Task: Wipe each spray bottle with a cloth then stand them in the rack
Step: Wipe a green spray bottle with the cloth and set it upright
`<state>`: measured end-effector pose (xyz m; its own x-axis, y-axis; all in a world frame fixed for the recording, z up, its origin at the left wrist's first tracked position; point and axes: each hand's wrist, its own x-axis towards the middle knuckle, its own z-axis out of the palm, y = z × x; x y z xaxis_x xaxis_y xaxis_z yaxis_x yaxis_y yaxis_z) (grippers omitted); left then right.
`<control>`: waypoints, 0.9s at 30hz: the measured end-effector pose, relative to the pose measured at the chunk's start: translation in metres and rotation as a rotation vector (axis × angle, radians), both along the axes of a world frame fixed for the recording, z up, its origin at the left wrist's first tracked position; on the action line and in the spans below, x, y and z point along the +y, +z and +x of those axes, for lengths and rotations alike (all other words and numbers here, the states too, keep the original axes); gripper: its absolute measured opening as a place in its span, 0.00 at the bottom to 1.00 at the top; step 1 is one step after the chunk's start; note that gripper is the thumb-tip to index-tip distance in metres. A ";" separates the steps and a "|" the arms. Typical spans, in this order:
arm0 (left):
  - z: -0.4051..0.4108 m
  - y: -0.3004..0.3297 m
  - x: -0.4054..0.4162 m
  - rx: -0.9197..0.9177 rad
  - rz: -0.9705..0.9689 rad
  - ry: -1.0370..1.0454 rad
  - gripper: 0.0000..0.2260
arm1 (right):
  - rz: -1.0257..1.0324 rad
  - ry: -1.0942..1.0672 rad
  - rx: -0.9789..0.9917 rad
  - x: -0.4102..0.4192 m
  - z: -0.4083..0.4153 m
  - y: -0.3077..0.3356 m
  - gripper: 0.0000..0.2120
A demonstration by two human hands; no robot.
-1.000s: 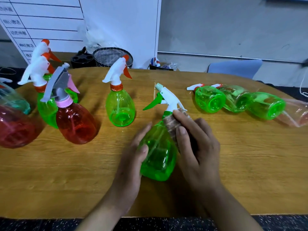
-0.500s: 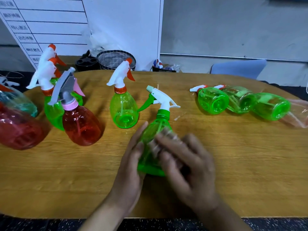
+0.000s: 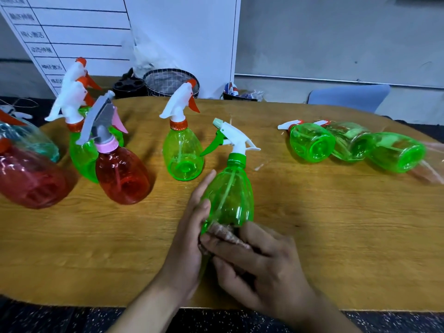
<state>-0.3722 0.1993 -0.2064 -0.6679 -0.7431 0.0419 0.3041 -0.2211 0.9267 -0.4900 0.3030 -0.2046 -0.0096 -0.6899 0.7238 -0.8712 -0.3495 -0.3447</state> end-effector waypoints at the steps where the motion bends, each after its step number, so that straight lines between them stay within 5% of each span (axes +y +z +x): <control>1: 0.000 0.002 0.001 0.006 0.002 0.005 0.22 | -0.005 0.004 -0.011 0.000 0.000 0.000 0.14; 3: 0.001 0.005 0.003 -0.006 -0.018 0.028 0.24 | -0.012 0.000 -0.154 0.002 -0.002 0.004 0.13; 7: 0.000 0.004 0.003 -0.057 -0.085 0.023 0.44 | -0.096 -0.160 -0.627 -0.004 -0.011 0.013 0.11; 10: 0.000 0.002 0.001 -0.020 -0.046 -0.009 0.39 | -0.089 -0.224 -1.008 -0.015 -0.019 0.012 0.13; 16: 0.000 0.005 0.002 0.000 0.024 -0.052 0.28 | -0.056 -0.189 -1.271 -0.024 0.000 0.005 0.13; 20: 0.001 0.001 0.002 -0.032 -0.049 -0.046 0.24 | -0.081 -0.200 -1.230 -0.023 0.001 0.004 0.10; 27: 0.000 -0.004 0.004 -0.035 -0.086 -0.065 0.21 | -0.129 -0.267 -0.709 -0.017 -0.016 0.009 0.17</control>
<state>-0.3726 0.2032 -0.2104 -0.7166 -0.6930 0.0790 0.2585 -0.1587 0.9529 -0.5062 0.2863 -0.1960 -0.6560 -0.5091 0.5571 -0.5178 -0.2334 -0.8230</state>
